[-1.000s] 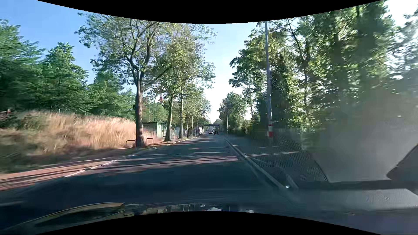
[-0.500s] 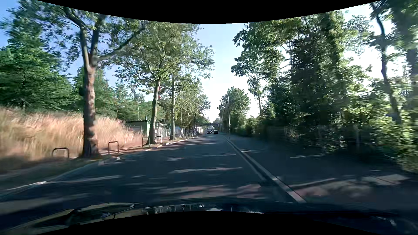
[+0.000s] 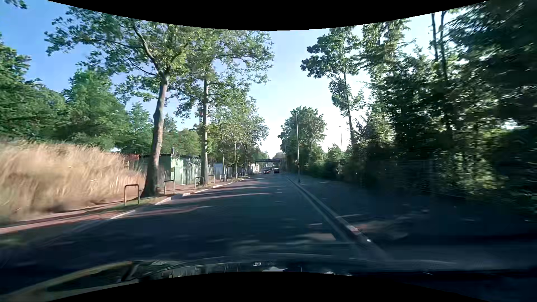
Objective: Follow the waypoints while adhering to traffic rules and regulations
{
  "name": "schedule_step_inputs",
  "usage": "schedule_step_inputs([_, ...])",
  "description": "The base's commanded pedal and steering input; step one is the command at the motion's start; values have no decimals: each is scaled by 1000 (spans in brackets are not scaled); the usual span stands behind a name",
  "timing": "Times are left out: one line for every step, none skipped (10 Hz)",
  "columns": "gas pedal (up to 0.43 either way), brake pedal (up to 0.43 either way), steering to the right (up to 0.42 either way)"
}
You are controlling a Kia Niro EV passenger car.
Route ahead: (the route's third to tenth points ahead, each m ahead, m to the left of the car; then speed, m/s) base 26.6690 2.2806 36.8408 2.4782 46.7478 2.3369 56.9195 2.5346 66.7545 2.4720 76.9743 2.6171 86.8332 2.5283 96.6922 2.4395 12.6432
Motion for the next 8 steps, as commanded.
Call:
schedule_step_inputs([87, 0, 2])
schedule_step_inputs([79, 0, 2])
schedule_step_inputs([79, 0, 2])
schedule_step_inputs([67, 0, 2])
schedule_step_inputs([67, 0, 1])
schedule_step_inputs([67, 0, 1])
schedule_step_inputs([67, 0, 1])
schedule_step_inputs([67, 0, 1])
